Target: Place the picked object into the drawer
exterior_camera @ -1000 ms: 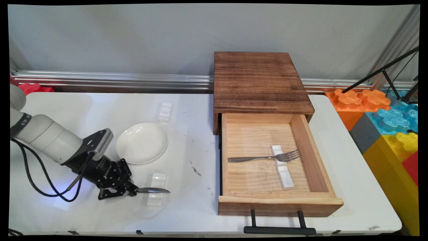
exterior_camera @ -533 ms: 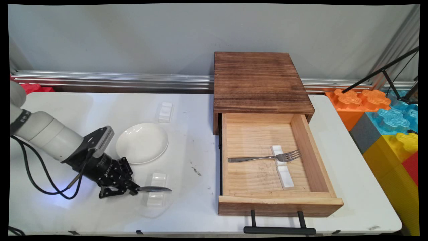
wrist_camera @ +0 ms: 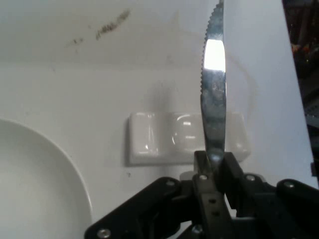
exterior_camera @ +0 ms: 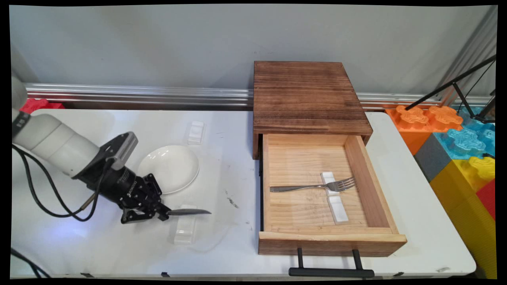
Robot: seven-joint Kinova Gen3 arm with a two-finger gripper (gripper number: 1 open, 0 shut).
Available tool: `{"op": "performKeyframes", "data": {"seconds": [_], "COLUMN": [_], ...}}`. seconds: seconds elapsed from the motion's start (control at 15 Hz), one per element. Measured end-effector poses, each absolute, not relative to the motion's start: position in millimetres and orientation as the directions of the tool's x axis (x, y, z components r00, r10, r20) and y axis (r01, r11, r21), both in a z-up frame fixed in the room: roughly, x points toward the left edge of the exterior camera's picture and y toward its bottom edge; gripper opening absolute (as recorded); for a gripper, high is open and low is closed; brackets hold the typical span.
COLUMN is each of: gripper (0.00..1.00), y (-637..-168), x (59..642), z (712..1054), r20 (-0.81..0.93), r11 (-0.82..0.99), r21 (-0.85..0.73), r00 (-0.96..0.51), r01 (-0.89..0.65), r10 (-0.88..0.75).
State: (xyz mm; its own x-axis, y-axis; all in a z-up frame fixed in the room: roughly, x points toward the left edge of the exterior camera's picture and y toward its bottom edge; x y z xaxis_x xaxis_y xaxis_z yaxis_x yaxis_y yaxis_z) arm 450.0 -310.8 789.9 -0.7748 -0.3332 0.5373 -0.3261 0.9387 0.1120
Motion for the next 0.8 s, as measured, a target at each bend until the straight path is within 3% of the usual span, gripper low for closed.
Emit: {"op": "performKeyframes", "data": {"seconds": [0.8], "gripper": [0.0], "y": [-327], "x": [377], "z": [874], "r20": [0.519], "r11": [0.91], "r21": [0.098], "r00": [-0.759], "r01": [-0.404], "r10": [-0.393]}}
